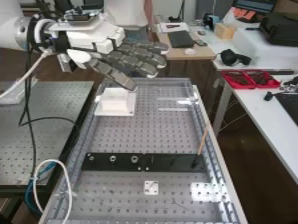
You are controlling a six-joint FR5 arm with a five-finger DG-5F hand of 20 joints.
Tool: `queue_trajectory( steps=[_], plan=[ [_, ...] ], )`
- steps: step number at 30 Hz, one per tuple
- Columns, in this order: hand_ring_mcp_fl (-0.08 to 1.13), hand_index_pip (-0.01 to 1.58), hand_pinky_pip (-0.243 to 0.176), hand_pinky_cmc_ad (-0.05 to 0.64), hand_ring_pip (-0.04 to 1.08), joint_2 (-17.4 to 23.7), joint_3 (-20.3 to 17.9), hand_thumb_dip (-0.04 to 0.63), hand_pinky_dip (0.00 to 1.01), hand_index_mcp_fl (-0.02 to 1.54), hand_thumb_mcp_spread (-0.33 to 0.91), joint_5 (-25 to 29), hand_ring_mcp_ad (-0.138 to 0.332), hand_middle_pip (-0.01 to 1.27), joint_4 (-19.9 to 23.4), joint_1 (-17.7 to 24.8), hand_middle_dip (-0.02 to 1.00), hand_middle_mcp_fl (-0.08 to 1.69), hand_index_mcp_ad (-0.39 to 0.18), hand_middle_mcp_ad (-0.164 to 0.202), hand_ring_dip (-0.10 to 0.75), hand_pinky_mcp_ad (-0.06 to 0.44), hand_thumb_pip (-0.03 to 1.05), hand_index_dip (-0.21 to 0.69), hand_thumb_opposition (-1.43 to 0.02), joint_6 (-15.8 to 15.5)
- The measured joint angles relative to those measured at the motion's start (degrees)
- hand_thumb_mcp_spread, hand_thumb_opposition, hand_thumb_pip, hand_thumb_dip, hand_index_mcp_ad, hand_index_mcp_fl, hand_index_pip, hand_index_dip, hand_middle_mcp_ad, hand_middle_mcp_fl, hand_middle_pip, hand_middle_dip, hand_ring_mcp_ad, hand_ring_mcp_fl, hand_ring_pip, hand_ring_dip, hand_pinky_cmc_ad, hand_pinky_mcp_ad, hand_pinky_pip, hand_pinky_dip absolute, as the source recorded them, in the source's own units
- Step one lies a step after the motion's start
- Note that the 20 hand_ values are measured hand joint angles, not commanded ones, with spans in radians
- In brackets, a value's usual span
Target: Grab the bearing and place it in the white container
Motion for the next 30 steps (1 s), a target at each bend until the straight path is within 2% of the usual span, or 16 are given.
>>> queue_trajectory(
  steps=[2,6,11,18,21,30],
  plan=[
    [0.01,0.09,-0.091,0.375,0.09,-0.06,-1.33,0.079,0.34,0.03,0.29,2.17,0.171,0.15,1.65,0.53,0.16,0.02,-0.024,0.058,0.087,0.309,0.40,0.012,-0.74,0.06],
    [0.01,0.09,-0.091,0.379,0.10,-0.88,-4.05,0.086,0.34,0.03,0.29,7.61,0.176,0.14,5.26,2.03,0.16,0.04,-0.024,0.061,0.087,0.309,0.45,0.003,-0.74,0.18],
    [0.02,0.09,-0.091,0.379,0.10,-3.36,-6.37,0.112,0.34,0.02,0.30,13.21,0.173,0.15,8.44,3.82,0.16,0.04,-0.021,0.061,0.087,0.309,0.45,0.000,-0.74,0.27],
    [0.01,0.10,-0.091,0.379,0.10,-7.56,-9.00,0.127,0.35,0.05,0.31,20.42,0.176,0.15,13.15,5.89,0.16,0.04,-0.021,0.061,0.087,0.309,0.48,0.000,-0.74,3.82],
    [0.02,0.16,-0.091,0.375,0.10,-8.91,-9.80,0.140,0.35,0.05,0.32,22.59,0.176,0.14,15.37,6.46,0.16,0.04,-0.021,0.061,0.087,0.312,0.48,0.000,-0.74,4.46],
    [0.02,0.55,-0.091,0.379,0.10,-13.61,-10.46,0.164,0.35,0.06,0.34,28.84,0.176,0.15,20.27,8.03,0.16,0.02,-0.021,0.061,0.087,0.311,0.53,0.051,-0.76,4.81]
  ],
)
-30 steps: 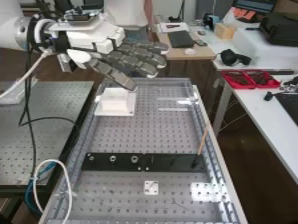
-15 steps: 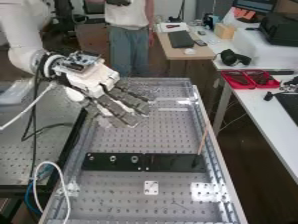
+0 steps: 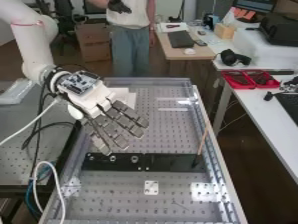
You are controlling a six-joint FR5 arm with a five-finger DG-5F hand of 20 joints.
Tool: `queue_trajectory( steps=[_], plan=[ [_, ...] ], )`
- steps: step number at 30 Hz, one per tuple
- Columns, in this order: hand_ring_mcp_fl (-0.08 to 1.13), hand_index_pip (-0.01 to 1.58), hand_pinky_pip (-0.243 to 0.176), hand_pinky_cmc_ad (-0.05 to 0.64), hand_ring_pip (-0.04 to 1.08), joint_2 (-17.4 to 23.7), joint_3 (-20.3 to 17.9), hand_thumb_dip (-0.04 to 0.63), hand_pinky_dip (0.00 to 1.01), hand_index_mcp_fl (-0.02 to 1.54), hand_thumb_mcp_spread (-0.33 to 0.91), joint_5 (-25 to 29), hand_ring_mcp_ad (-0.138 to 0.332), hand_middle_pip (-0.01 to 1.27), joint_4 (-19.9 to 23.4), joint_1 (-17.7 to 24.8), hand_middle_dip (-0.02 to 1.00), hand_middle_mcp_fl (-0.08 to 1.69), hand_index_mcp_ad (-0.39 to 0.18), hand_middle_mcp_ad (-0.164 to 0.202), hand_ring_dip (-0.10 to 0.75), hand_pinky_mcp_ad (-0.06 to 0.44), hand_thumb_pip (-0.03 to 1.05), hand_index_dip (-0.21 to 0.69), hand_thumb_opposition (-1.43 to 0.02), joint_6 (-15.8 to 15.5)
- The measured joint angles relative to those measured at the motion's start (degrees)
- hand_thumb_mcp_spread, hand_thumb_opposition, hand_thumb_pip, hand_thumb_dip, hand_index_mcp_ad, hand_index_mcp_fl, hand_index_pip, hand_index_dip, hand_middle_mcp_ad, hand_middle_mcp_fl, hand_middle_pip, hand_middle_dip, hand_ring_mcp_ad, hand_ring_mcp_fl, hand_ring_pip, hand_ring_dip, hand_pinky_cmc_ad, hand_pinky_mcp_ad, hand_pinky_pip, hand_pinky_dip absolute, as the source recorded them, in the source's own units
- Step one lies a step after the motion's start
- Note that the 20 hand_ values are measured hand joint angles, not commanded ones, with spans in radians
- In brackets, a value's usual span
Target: Grab the bearing and place it in the white container
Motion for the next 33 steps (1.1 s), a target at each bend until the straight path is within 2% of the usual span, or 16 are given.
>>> queue_trajectory(
  steps=[4,9,13,23,28,30,33],
  plan=[
    [0.01,0.72,-0.091,0.375,0.10,-2.22,0.47,0.175,0.35,0.05,0.34,2.33,0.176,0.14,1.31,0.48,0.16,0.02,-0.024,0.061,0.087,0.311,0.54,0.051,-0.76,-0.09],
    [0.01,0.97,-0.091,0.379,0.09,-5.83,1.17,0.176,0.35,0.05,0.34,7.28,0.176,0.15,5.14,1.37,0.16,0.01,-0.021,0.061,0.087,0.311,0.56,0.045,-0.77,-0.51],
    [0.01,1.14,-0.091,0.379,0.09,-8.40,2.31,0.194,0.35,0.05,0.34,10.90,0.176,0.14,7.18,2.18,0.16,0.01,-0.021,0.061,0.087,0.312,0.59,0.075,-0.80,-1.00],
    [0.01,1.33,-0.089,0.379,0.09,-13.19,5.20,0.206,0.35,0.02,0.34,18.18,0.176,0.14,17.25,4.39,0.16,0.00,-0.021,0.061,0.087,0.302,0.61,0.113,-0.80,-6.61],
    [0.01,1.40,-0.089,0.379,0.09,-13.91,5.44,0.204,0.35,0.01,0.34,18.68,0.176,0.14,18.33,4.54,0.16,0.01,-0.021,0.061,0.087,0.300,0.63,0.140,-0.82,-7.32],
    [0.01,1.43,-0.089,0.379,0.09,-14.18,5.59,0.227,0.34,0.01,0.36,18.73,0.176,0.14,18.88,4.44,0.16,0.01,-0.021,0.061,0.087,0.300,0.63,0.148,-0.82,-6.94],
    [0.01,1.46,-0.093,0.379,0.09,-14.43,5.68,0.236,0.34,0.01,0.36,18.49,0.176,0.14,17.18,4.06,0.16,0.01,-0.021,0.061,0.087,0.300,0.64,0.188,-0.83,-6.39]
  ],
)
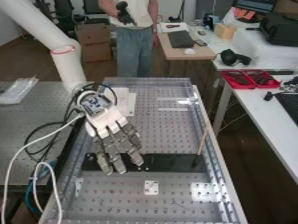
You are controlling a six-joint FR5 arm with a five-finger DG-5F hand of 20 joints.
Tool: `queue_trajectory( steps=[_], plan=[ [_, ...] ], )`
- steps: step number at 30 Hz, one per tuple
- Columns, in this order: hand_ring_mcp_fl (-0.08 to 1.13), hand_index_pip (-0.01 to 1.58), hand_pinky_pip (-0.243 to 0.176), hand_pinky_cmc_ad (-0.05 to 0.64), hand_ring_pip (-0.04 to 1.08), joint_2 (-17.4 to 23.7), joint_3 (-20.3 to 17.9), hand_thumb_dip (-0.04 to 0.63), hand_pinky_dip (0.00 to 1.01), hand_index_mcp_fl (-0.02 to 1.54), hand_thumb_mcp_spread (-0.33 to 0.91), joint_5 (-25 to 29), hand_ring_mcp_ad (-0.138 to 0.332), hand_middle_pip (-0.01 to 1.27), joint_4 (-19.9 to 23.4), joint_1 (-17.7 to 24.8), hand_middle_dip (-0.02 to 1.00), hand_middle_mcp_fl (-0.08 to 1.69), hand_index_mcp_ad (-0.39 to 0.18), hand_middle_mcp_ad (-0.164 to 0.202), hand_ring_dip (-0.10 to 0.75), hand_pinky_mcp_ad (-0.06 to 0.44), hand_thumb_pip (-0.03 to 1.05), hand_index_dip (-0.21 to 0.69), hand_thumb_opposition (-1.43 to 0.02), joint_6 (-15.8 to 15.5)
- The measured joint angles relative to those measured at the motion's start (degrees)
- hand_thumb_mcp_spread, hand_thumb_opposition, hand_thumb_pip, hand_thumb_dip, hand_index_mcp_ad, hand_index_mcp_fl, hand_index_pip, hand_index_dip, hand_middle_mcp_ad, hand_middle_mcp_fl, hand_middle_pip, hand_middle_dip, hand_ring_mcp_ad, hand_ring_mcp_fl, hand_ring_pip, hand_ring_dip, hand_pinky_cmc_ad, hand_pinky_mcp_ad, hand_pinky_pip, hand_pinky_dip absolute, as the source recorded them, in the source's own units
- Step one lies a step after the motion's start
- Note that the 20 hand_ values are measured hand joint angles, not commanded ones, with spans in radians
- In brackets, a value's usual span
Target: Grab the bearing and place it in the white container
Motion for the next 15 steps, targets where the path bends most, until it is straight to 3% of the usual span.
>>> queue_trajectory(
  steps=[4,15],
  plan=[
    [0.01,1.50,-0.093,0.379,0.09,-0.13,-0.13,0.250,0.34,0.01,0.36,-0.79,0.176,0.14,-1.20,-0.55,0.16,0.01,-0.021,0.061,0.087,0.300,0.64,0.204,-0.83,0.27],
    [0.01,1.51,-0.089,0.379,0.09,-1.91,-0.80,0.251,0.34,-0.01,0.36,-0.75,0.176,0.14,0.81,-1.48,0.16,0.01,-0.021,0.061,0.087,0.295,0.64,0.211,-0.83,-1.06]
  ],
)
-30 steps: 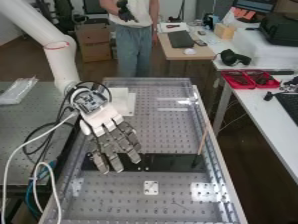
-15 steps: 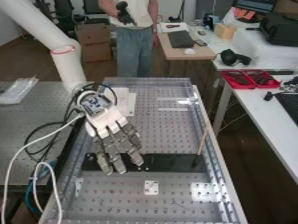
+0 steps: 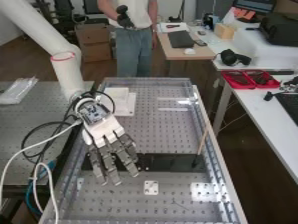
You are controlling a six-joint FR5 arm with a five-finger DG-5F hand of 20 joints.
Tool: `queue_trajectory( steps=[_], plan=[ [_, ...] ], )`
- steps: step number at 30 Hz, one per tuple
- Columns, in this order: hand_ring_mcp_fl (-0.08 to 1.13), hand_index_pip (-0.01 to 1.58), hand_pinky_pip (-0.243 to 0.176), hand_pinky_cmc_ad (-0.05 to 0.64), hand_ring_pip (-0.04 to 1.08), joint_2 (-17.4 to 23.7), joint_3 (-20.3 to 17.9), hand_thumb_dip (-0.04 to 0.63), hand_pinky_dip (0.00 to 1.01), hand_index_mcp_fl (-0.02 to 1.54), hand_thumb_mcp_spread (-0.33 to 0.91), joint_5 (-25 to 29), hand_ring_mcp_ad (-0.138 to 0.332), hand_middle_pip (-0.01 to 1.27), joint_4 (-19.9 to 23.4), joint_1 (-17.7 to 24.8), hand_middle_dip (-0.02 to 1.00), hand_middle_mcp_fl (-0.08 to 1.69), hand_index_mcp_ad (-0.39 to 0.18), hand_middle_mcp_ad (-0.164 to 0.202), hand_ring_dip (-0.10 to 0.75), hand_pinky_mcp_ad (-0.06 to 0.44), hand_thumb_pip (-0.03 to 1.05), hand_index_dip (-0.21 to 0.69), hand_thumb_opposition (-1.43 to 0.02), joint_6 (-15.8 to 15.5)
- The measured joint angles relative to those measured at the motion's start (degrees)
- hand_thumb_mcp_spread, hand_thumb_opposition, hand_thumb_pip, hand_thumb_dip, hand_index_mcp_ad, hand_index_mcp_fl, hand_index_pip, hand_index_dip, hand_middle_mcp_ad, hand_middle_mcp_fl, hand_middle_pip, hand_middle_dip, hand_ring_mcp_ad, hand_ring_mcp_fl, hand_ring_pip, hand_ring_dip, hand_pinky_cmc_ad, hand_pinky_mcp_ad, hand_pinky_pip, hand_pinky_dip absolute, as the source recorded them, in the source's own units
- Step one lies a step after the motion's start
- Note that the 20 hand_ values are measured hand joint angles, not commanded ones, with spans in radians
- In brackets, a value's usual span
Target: Grab the bearing and place it in the white container
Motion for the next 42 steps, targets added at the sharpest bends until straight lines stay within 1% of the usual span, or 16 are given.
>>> queue_trajectory(
  steps=[6,8,12,13,14,18,20,22,24,25,26,27,29,34,35,42],
  plan=[
    [0.01,1.53,-0.089,0.379,0.09,-1.11,0.30,0.251,0.34,-0.01,0.38,-2.51,0.176,0.14,-0.01,-0.92,0.16,0.01,-0.021,0.061,0.087,0.293,0.64,0.208,-0.85,0.12],
    [0.01,1.53,-0.093,0.379,0.09,-1.19,0.53,0.267,0.34,-0.01,0.38,-3.19,0.176,0.14,-1.08,-1.20,0.16,0.01,-0.021,0.061,0.087,0.293,0.64,0.208,-0.85,0.59],
    [0.01,1.52,-0.093,0.375,0.09,-1.25,1.02,0.265,0.34,-0.01,0.38,-4.39,0.176,0.14,-3.67,-1.58,0.16,0.01,-0.021,0.061,0.087,0.293,0.64,0.208,-0.87,1.51],
    [0.01,1.51,-0.089,0.379,0.09,-1.27,1.14,0.279,0.35,-0.01,0.38,-4.73,0.176,0.14,-4.29,-1.67,0.16,0.01,-0.021,0.061,0.087,0.295,0.64,0.208,-0.86,1.68],
    [0.01,1.51,-0.093,0.379,0.09,-1.27,1.18,0.284,0.33,-0.01,0.38,-4.82,0.176,0.14,-4.46,-1.70,0.16,0.01,-0.021,0.061,0.087,0.295,0.65,0.208,-0.86,1.72],
    [0.01,1.52,-0.089,0.379,0.09,-1.27,1.30,0.286,0.33,-0.01,0.39,-5.45,0.178,0.13,-5.70,-1.81,0.16,0.00,-0.021,0.061,0.087,0.291,0.65,0.208,-0.88,2.17],
    [0.01,1.50,-0.089,0.379,0.09,-1.22,1.29,0.283,0.32,-0.01,0.39,-5.69,0.178,0.13,-5.65,-1.83,0.16,0.00,-0.021,0.061,0.087,0.291,0.65,0.208,-0.88,1.74],
    [0.01,1.50,-0.089,0.379,0.09,-1.15,1.31,0.300,0.32,-0.01,0.39,-5.94,0.178,0.13,-5.52,-1.85,0.16,0.00,-0.021,0.059,0.087,0.291,0.65,0.208,-0.88,1.13],
    [0.01,1.49,-0.093,0.379,0.09,-0.95,1.36,0.300,0.32,-0.01,0.39,-6.35,0.178,0.13,-5.51,-1.90,0.16,0.00,-0.024,0.059,0.087,0.291,0.65,0.208,-0.88,0.48],
    [0.01,1.49,-0.093,0.379,0.09,-0.82,1.38,0.300,0.32,-0.01,0.39,-6.47,0.178,0.13,-5.57,-1.93,0.16,0.00,-0.021,0.059,0.087,0.291,0.67,0.208,-0.88,0.35],
    [0.01,1.49,-0.093,0.379,0.09,-0.79,1.38,0.298,0.31,-0.01,0.39,-6.51,0.178,0.13,-5.64,-1.94,0.16,0.00,-0.021,0.059,0.087,0.291,0.71,0.208,-0.88,0.34],
    [0.01,1.49,-0.093,0.379,0.09,-0.72,1.41,0.298,0.31,-0.01,0.39,-6.58,0.178,0.13,-5.87,-1.97,0.16,0.00,-0.021,0.059,0.087,0.291,0.71,0.208,-0.88,0.34],
    [0.01,1.49,-0.093,0.379,0.09,-0.61,1.47,0.316,0.31,-0.01,0.39,-6.67,0.178,0.13,-6.12,-2.00,0.16,0.00,-0.024,0.059,0.087,0.291,0.71,0.208,-0.88,0.36],
    [0.01,1.49,-0.093,0.379,0.09,-0.53,1.53,0.316,0.31,-0.01,0.39,-6.57,0.178,0.13,-6.82,-1.96,0.16,0.00,-0.024,0.059,0.087,0.291,0.71,0.208,-0.88,0.98],
    [0.01,1.47,-0.093,0.375,0.09,-0.53,1.55,0.332,0.31,-0.01,0.38,-6.52,0.178,0.13,-6.99,-1.94,0.16,0.00,-0.024,0.059,0.087,0.291,0.71,0.208,-0.88,1.15],
    [0.01,1.47,-0.089,0.379,0.09,-0.52,1.39,0.330,0.32,-0.01,0.38,-6.03,0.178,0.13,-7.31,-1.72,0.16,0.00,-0.024,0.059,0.087,0.291,0.72,0.208,-0.89,1.87]
  ],
)
